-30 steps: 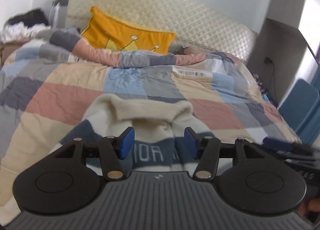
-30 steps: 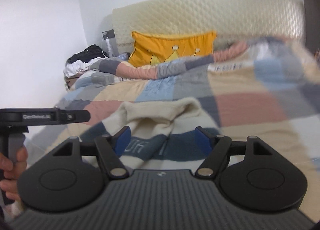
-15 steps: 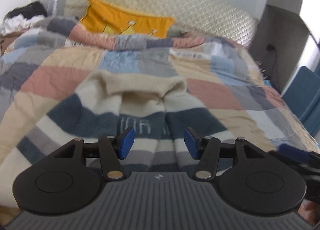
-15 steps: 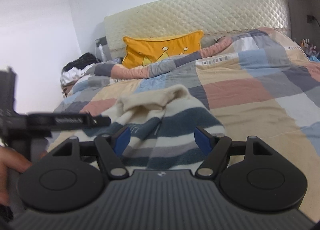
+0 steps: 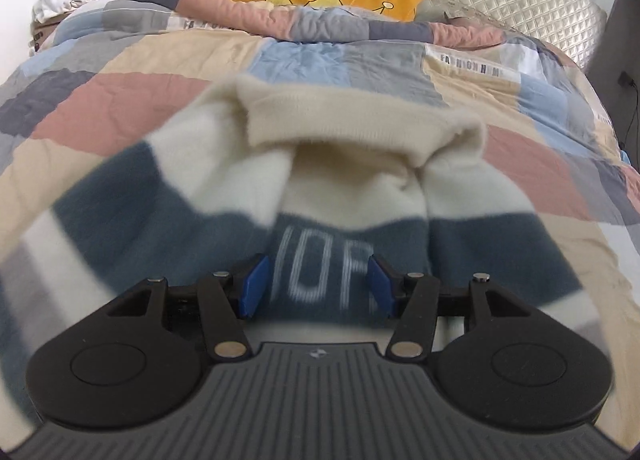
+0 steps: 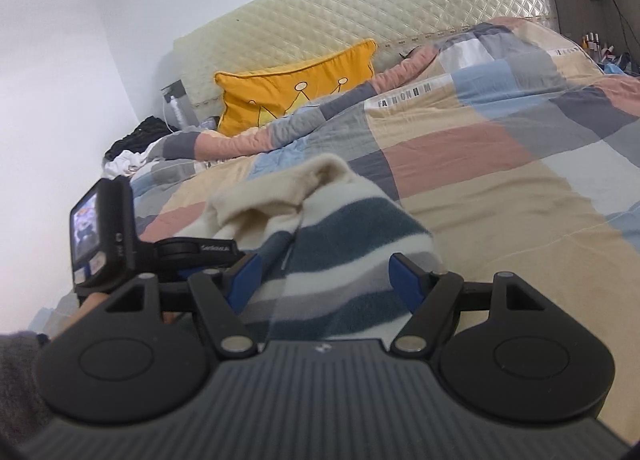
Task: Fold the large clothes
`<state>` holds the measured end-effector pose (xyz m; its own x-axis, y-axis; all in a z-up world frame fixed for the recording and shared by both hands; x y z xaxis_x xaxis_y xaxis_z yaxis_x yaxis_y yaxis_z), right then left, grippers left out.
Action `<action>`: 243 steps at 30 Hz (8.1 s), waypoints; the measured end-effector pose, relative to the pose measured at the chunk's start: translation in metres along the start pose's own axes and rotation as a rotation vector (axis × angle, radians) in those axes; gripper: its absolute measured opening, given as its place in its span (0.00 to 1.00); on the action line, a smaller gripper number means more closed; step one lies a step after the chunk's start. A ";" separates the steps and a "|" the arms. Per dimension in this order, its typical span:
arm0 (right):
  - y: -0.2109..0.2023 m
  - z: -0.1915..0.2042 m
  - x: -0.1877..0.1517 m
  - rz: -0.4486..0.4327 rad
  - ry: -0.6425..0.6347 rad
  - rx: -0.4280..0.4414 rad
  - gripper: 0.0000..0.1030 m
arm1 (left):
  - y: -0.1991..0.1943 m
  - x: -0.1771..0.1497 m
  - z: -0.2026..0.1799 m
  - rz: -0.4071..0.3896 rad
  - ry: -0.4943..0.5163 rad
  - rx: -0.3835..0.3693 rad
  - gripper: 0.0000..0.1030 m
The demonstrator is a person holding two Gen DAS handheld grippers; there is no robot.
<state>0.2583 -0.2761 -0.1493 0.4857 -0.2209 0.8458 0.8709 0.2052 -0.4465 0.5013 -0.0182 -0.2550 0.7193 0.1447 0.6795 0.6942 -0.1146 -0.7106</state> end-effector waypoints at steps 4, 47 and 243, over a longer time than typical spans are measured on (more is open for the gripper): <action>0.024 -0.001 -0.002 0.025 -0.023 -0.001 0.71 | 0.032 0.022 -0.006 0.007 0.005 0.017 0.58; 0.069 -0.034 -0.008 0.095 -0.053 0.012 0.71 | 0.013 0.057 -0.024 0.041 0.138 0.026 0.59; -0.081 -0.298 0.016 -0.060 0.328 -0.890 0.25 | -0.114 -0.129 0.009 0.003 -0.062 -0.098 0.61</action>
<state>0.2174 -0.5808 -0.1868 0.3177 -0.4920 0.8105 0.5668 -0.5868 -0.5783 0.3295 -0.0145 -0.2636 0.7208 0.2040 0.6624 0.6931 -0.2103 -0.6895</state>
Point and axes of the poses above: each gripper's, at about its wrist camera, not at the fingertips, and y roughly the way its jaws point, z to its left, x to its top, the point moved 5 cm from there along y, roughly the way its jaws point, and after that the axes turned 1 degree about -x, right-handed, at the moved point
